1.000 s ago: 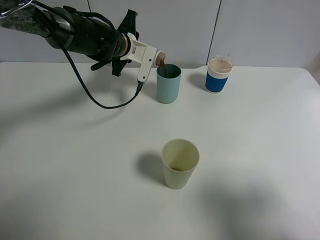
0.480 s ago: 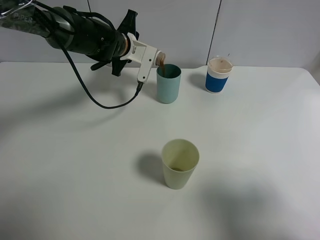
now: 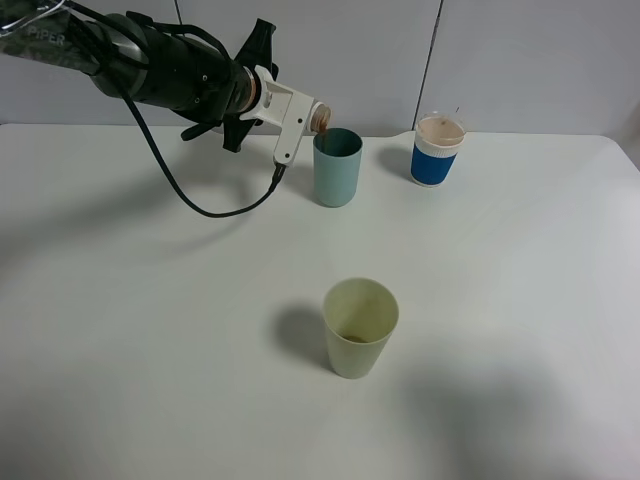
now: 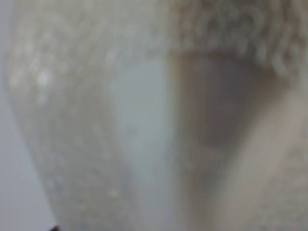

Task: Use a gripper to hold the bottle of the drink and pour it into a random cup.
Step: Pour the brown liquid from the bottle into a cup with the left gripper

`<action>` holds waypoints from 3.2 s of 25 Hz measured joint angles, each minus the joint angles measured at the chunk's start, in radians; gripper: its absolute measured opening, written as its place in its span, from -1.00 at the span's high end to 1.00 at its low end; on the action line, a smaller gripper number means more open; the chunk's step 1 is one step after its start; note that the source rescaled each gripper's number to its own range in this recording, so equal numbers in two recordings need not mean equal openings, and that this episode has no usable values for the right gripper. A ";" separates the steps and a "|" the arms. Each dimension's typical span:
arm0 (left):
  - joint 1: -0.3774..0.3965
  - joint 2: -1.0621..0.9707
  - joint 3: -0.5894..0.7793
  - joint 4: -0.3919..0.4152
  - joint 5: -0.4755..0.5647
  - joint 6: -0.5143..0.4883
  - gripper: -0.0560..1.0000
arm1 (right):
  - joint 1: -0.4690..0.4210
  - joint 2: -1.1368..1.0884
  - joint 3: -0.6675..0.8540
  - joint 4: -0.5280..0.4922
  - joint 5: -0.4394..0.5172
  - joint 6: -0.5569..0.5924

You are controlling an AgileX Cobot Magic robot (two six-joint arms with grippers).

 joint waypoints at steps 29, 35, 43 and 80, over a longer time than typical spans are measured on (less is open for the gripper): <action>0.000 -0.003 -0.011 0.000 0.000 0.050 0.86 | 0.000 0.000 0.000 0.000 0.000 0.000; 0.000 -0.003 -0.022 0.000 0.000 0.051 0.86 | 0.000 0.000 0.000 0.000 0.000 0.000; 0.000 -0.003 -0.023 0.000 0.000 0.069 0.86 | 0.000 0.000 0.000 0.000 0.000 0.000; -0.027 -0.003 -0.023 0.000 0.036 0.209 0.86 | 0.000 0.000 0.000 0.000 0.000 0.001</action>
